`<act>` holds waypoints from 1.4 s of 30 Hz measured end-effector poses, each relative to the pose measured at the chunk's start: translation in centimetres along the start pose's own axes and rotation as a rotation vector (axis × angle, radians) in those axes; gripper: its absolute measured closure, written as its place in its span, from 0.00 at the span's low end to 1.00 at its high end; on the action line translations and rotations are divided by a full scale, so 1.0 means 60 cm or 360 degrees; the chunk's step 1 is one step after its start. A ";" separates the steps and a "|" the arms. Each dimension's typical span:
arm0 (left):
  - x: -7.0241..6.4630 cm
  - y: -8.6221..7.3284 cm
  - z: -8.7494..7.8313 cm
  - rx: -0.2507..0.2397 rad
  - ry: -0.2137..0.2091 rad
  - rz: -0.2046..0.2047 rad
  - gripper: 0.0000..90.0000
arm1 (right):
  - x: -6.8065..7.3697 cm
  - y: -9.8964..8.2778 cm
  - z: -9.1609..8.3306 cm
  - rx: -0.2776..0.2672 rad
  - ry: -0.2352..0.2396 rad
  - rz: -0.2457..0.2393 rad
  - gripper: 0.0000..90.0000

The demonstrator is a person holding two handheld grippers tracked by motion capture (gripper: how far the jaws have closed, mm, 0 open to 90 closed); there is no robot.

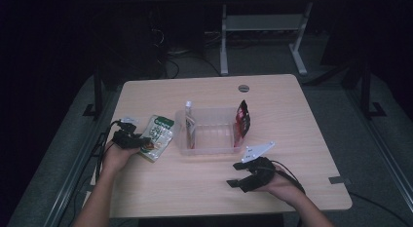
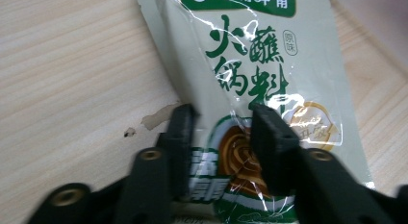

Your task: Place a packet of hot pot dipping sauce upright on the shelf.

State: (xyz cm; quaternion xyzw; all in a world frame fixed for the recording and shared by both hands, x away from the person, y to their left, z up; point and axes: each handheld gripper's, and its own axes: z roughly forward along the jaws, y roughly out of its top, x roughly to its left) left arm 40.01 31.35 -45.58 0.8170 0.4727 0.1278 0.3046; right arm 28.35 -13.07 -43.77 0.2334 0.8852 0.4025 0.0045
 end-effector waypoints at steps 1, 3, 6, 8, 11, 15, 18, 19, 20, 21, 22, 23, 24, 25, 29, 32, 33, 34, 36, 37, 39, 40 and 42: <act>0.000 0.000 -0.001 -0.0001 -0.0003 -0.0002 0.76 | 0.000 0.000 0.000 0.0000 0.0001 0.0000 0.37; -0.002 0.001 -0.002 -0.0004 0.0002 0.0030 0.87 | 0.000 0.000 0.001 0.0004 0.0003 0.0002 0.37; -0.008 0.002 -0.002 0.0003 0.0030 0.0091 0.94 | 0.001 0.000 0.002 0.0004 0.0004 0.0004 0.38; -0.007 0.001 -0.003 -0.0001 0.0024 0.0093 0.96 | 0.001 0.000 0.002 0.0006 0.0004 0.0002 0.38; -0.003 0.001 -0.005 -0.0013 0.0002 0.0077 0.98 | 0.001 0.000 0.001 0.0005 0.0005 0.0008 0.38; -0.001 0.002 -0.011 -0.0034 -0.0021 0.0076 0.99 | -0.001 -0.001 -0.001 -0.0003 0.0004 -0.0002 0.38; 0.001 0.002 -0.016 -0.0041 -0.0040 0.0067 1.00 | -0.002 -0.001 -0.002 0.0000 0.0001 0.0011 0.38; 0.002 0.003 -0.019 -0.0046 -0.0041 0.0063 1.00 | -0.002 -0.001 -0.002 -0.0003 0.0001 0.0003 0.38; 0.002 0.003 -0.022 -0.0057 -0.0045 0.0053 1.00 | -0.002 -0.001 -0.002 -0.0003 0.0000 0.0003 0.38; 0.003 0.003 -0.026 -0.0072 -0.0053 0.0048 1.00 | -0.002 -0.001 -0.002 -0.0003 -0.0001 0.0002 0.38; 0.004 0.004 -0.032 -0.0082 -0.0063 0.0039 1.00 | -0.002 -0.001 -0.002 -0.0006 -0.0001 -0.0001 0.38; 0.005 0.004 -0.035 -0.0095 -0.0065 0.0038 1.00 | -0.003 -0.001 -0.003 -0.0005 -0.0008 -0.0010 0.38; 0.006 0.004 -0.040 -0.0107 -0.0072 0.0032 1.00 | -0.001 0.000 -0.003 -0.0006 -0.0002 0.0008 0.38; 0.008 0.004 -0.045 -0.0115 -0.0080 0.0026 1.00 | -0.001 0.000 -0.004 -0.0007 -0.0004 0.0006 0.38; 0.013 0.004 -0.069 -0.0133 -0.0075 0.0024 1.00 | -0.003 -0.001 -0.004 -0.0012 -0.0011 -0.0007 0.38; 0.014 0.001 -0.088 -0.0147 -0.0091 0.0023 1.00 | -0.003 -0.001 -0.005 -0.0012 -0.0009 0.0009 0.38; 0.012 -0.001 -0.095 -0.0147 -0.0093 0.0034 1.00 | -0.004 -0.001 -0.005 -0.0015 -0.0011 0.0013 0.38; 0.010 -0.003 -0.101 -0.0140 -0.0094 0.0044 1.00 | -0.004 -0.001 -0.006 -0.0017 -0.0011 0.0016 0.38; 0.006 -0.009 -0.112 -0.0134 -0.0090 0.0060 1.00 | -0.004 -0.002 -0.008 -0.0023 -0.0011 0.0019 0.38; 0.005 -0.012 -0.117 -0.0136 -0.0092 0.0060 1.00 | -0.004 -0.002 -0.009 -0.0027 -0.0013 0.0021 0.38; 0.005 -0.019 -0.126 -0.0135 -0.0109 0.0059 1.00 | -0.005 -0.002 -0.010 -0.0032 -0.0019 0.0027 0.38; 0.004 -0.022 -0.130 -0.0129 -0.0120 0.0065 1.00 | -0.005 -0.002 -0.011 -0.0034 -0.0022 0.0027 0.38; 0.001 -0.030 -0.138 -0.0128 -0.0133 0.0067 1.00 | -0.004 -0.002 -0.011 -0.0035 -0.0024 0.0030 0.38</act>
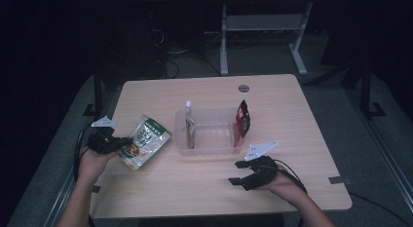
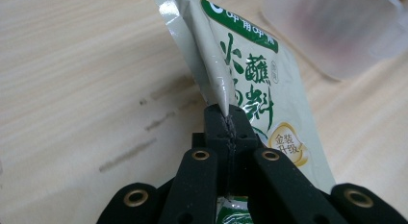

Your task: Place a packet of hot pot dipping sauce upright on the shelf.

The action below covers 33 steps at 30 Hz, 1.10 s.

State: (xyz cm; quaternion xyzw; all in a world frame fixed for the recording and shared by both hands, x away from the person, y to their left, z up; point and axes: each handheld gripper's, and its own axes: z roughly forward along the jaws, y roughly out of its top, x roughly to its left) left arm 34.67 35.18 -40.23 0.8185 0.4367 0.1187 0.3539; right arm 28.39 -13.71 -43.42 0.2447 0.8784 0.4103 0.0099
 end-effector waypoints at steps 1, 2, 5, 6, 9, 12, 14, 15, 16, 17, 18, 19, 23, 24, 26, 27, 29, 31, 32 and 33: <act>-0.002 -0.004 -0.003 -0.0007 -0.0012 -0.0006 1.00 | 0.000 0.000 0.000 -0.0001 0.0001 -0.0002 0.38; -0.003 -0.008 -0.008 -0.0003 -0.0024 -0.0003 1.00 | 0.001 0.000 0.000 0.0002 0.0002 -0.0003 0.38; -0.011 -0.019 -0.021 -0.0008 -0.0037 0.0005 1.00 | 0.000 0.000 0.001 0.0001 -0.0001 0.0002 0.38; -0.014 -0.022 -0.025 -0.0012 -0.0042 0.0005 1.00 | 0.000 -0.001 0.001 -0.0002 0.0000 0.0006 0.38; -0.027 -0.034 -0.038 -0.0018 -0.0080 0.0015 1.00 | 0.000 -0.002 0.001 0.0000 0.0004 0.0011 0.38; -0.042 -0.046 -0.048 -0.0001 -0.0108 0.0037 1.00 | 0.001 -0.003 0.000 0.0002 0.0003 0.0016 0.38; -0.052 -0.052 -0.052 0.0014 -0.0116 0.0057 1.00 | 0.001 -0.003 -0.002 0.0007 0.0000 0.0018 0.38; -0.058 -0.057 -0.055 0.0024 -0.0125 0.0069 1.00 | 0.001 -0.003 -0.002 0.0009 -0.0005 0.0022 0.38; -0.063 -0.061 -0.057 0.0031 -0.0135 0.0079 1.00 | 0.002 -0.002 -0.004 0.0008 -0.0009 0.0020 0.38; -0.068 -0.065 -0.059 0.0027 -0.0145 0.0086 1.00 | 0.003 -0.002 -0.005 0.0002 -0.0011 0.0017 0.38; -0.073 -0.069 -0.061 0.0029 -0.0155 0.0095 1.00 | 0.003 -0.001 -0.006 0.0001 -0.0010 0.0022 0.38; -0.078 -0.073 -0.062 0.0027 -0.0164 0.0099 1.00 | 0.005 -0.001 -0.008 -0.0003 -0.0013 0.0033 0.38; -0.099 -0.079 -0.065 0.0019 -0.0225 0.0124 1.00 | 0.006 -0.010 -0.013 0.0008 -0.0014 0.0047 0.39; -0.105 -0.079 -0.064 0.0019 -0.0235 0.0133 1.00 | 0.005 -0.013 -0.015 0.0009 -0.0018 0.0051 0.39; -0.118 -0.076 -0.062 0.0030 -0.0262 0.0166 1.00 | 0.004 -0.016 -0.020 -0.0005 -0.0017 0.0076 0.39; -0.125 -0.074 -0.060 0.0028 -0.0278 0.0178 1.00 | 0.002 -0.018 -0.023 -0.0012 -0.0022 0.0086 0.38; -0.137 -0.069 -0.055 0.0025 -0.0322 0.0199 1.00 | 0.000 -0.021 -0.028 -0.0030 -0.0018 0.0107 0.41; -0.151 -0.064 -0.050 0.0024 -0.0360 0.0222 1.00 | -0.003 -0.022 -0.033 -0.0035 -0.0005 0.0118 0.41; -0.158 -0.061 -0.047 0.0026 -0.0375 0.0240 1.00 | -0.004 -0.023 -0.036 -0.0038 0.0002 0.0125 0.40; -0.165 -0.057 -0.044 0.0027 -0.0394 0.0251 1.00 | -0.005 -0.024 -0.038 -0.0039 0.0011 0.0132 0.40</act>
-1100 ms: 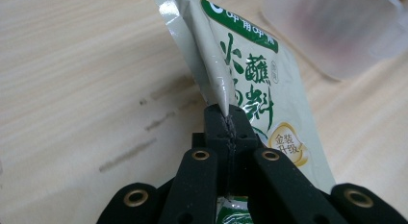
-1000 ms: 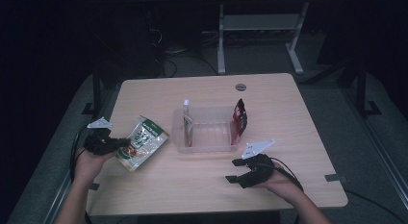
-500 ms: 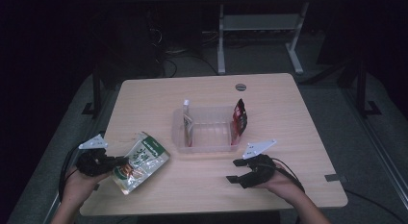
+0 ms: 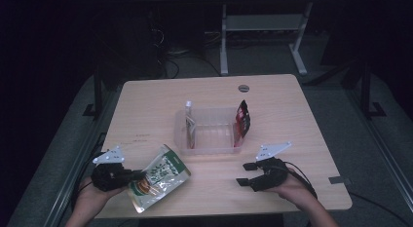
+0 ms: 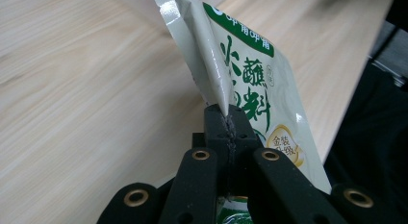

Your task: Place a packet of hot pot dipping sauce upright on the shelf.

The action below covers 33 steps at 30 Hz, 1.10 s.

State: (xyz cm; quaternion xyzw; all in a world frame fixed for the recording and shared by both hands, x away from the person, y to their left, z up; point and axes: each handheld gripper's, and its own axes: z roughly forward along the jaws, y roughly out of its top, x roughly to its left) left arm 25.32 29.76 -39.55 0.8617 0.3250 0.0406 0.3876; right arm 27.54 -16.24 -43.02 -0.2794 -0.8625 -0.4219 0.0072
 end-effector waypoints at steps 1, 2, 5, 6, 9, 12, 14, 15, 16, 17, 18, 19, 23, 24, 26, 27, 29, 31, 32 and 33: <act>-0.005 0.004 0.005 0.0001 -0.0017 0.0018 1.00 | -0.001 0.000 -0.002 -0.0003 0.0002 0.0008 0.39; -0.010 0.009 0.009 0.0005 -0.0034 0.0036 1.00 | -0.002 0.000 -0.004 -0.0009 0.0012 0.0009 0.38; -0.024 0.024 0.026 0.0023 -0.0090 0.0090 1.00 | -0.004 0.000 -0.010 -0.0013 0.0043 0.0017 0.36; -0.029 0.029 0.032 0.0022 -0.0105 0.0109 1.00 | -0.004 0.001 -0.011 -0.0008 0.0053 0.0019 0.35; -0.040 0.043 0.051 0.0034 -0.0159 0.0156 1.00 | -0.006 0.005 -0.009 0.0001 0.0099 0.0003 0.30; -0.051 0.056 0.068 0.0042 -0.0200 0.0199 1.00 | -0.007 0.009 -0.005 -0.0004 0.0131 0.0018 0.27; -0.057 0.064 0.078 0.0044 -0.0234 0.0234 1.00 | -0.008 0.010 -0.002 -0.0002 0.0143 0.0032 0.26; -0.060 0.068 0.082 0.0049 -0.0254 0.0254 1.00 | -0.010 0.010 -0.001 -0.0001 0.0145 0.0031 0.27; -0.063 0.073 0.087 0.0046 -0.0272 0.0268 1.00 | -0.012 0.009 0.000 -0.0001 0.0155 0.0031 0.27; -0.065 0.078 0.093 0.0044 -0.0288 0.0282 1.00 | -0.013 0.009 -0.001 -0.0002 0.0164 0.0033 0.27; -0.069 0.083 0.097 0.0043 -0.0301 0.0295 1.00 | -0.014 0.008 -0.002 -0.0005 0.0171 0.0039 0.27; -0.072 0.088 0.102 0.0040 -0.0315 0.0321 1.00 | -0.016 0.008 -0.003 -0.0021 0.0179 0.0042 0.27; -0.085 0.105 0.122 0.0036 -0.0381 0.0405 1.00 | -0.017 0.007 -0.007 -0.0057 0.0219 0.0045 0.29; -0.087 0.108 0.127 0.0031 -0.0397 0.0423 1.00 | -0.017 0.007 -0.007 -0.0068 0.0232 0.0039 0.29; -0.094 0.112 0.132 0.0018 -0.0413 0.0445 1.00 | -0.016 0.007 -0.006 -0.0082 0.0256 0.0037 0.29; -0.097 0.114 0.134 0.0012 -0.0424 0.0441 1.00 | -0.016 0.007 -0.005 -0.0091 0.0274 0.0039 0.30; -0.099 0.116 0.136 0.0004 -0.0423 0.0461 1.00 | -0.017 0.008 -0.003 -0.0106 0.0322 0.0041 0.31; -0.101 0.116 0.135 -0.0013 -0.0424 0.0470 1.00 | -0.015 0.011 0.002 -0.0107 0.0359 0.0039 0.32; -0.101 0.116 0.134 -0.0014 -0.0434 0.0474 1.00 | -0.013 0.012 0.005 -0.0103 0.0377 0.0034 0.32; -0.101 0.116 0.134 -0.0022 -0.0441 0.0473 1.00 | -0.011 0.013 0.007 -0.0095 0.0388 0.0028 0.33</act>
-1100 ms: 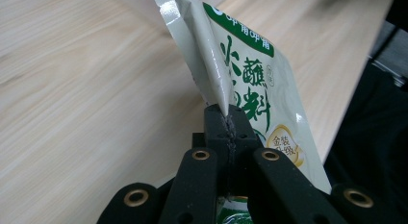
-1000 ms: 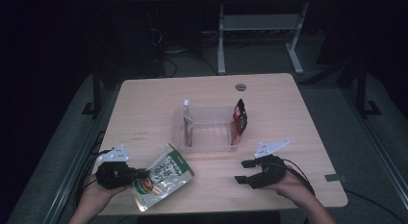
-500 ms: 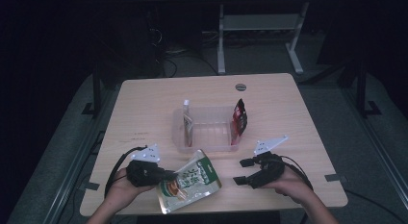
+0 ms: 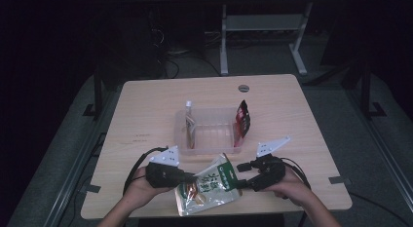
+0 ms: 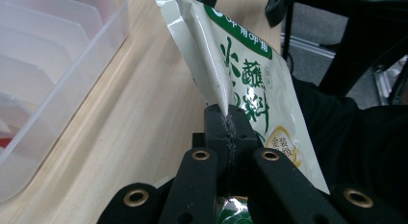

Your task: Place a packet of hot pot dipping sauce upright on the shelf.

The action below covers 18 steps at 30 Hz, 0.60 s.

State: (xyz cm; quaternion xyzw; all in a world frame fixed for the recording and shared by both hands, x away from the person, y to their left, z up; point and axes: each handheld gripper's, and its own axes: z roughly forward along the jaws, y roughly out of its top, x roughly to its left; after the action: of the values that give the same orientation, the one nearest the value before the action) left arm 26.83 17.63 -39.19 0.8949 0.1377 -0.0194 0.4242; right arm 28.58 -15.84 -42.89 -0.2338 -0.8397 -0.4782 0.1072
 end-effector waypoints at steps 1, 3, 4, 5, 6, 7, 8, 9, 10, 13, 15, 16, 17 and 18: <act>-0.001 0.000 -0.001 -0.0007 -0.0007 0.0001 1.00 | 0.001 0.001 0.003 -0.0002 0.0006 -0.0012 0.34; -0.002 0.001 -0.001 -0.0021 -0.0017 0.0012 1.00 | 0.003 0.003 0.010 0.0007 0.0031 -0.0031 0.35; -0.004 0.002 -0.001 -0.0022 -0.0020 0.0012 1.00 | 0.004 0.005 0.012 0.0007 0.0041 -0.0027 0.37; -0.006 0.002 0.001 -0.0028 -0.0024 0.0017 1.00 | 0.005 0.005 0.013 0.0003 0.0057 -0.0032 0.37; -0.006 0.003 0.002 -0.0022 -0.0022 0.0026 1.00 | 0.005 0.007 0.015 0.0000 0.0080 -0.0034 0.39; -0.006 0.004 0.003 -0.0017 -0.0033 0.0029 1.00 | 0.006 0.008 0.017 -0.0009 0.0091 -0.0038 0.41; -0.007 0.004 0.006 -0.0019 -0.0039 0.0028 1.00 | 0.006 0.008 0.018 -0.0009 0.0102 -0.0048 0.42; -0.008 0.004 0.007 -0.0019 -0.0042 0.0032 1.00 | 0.007 0.009 0.019 -0.0005 0.0115 -0.0046 0.44; -0.008 0.005 0.009 -0.0013 -0.0045 0.0038 1.00 | 0.008 0.009 0.021 -0.0003 0.0128 -0.0050 0.46; -0.008 0.005 0.009 -0.0010 -0.0039 0.0043 1.00 | 0.008 0.009 0.024 0.0013 0.0132 -0.0057 0.51; -0.008 0.004 0.008 -0.0019 -0.0030 0.0039 1.00 | 0.007 0.008 0.021 -0.0008 0.0146 -0.0045 0.57; -0.008 0.003 0.007 -0.0028 -0.0023 0.0041 1.00 | 0.006 0.009 0.019 -0.0026 0.0155 -0.0039 0.59; -0.007 0.004 0.006 -0.0038 -0.0028 0.0041 1.00 | 0.006 0.009 0.017 -0.0039 0.0165 -0.0034 0.61; -0.007 0.004 0.006 -0.0038 -0.0023 0.0049 1.00 | 0.005 0.009 0.016 -0.0047 0.0174 -0.0026 0.62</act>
State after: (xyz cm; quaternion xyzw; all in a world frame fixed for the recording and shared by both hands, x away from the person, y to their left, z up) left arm 26.51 17.12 -39.14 0.8916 0.1208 -0.0177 0.4360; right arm 28.61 -14.70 -42.82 -0.2019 -0.8273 -0.5036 0.1454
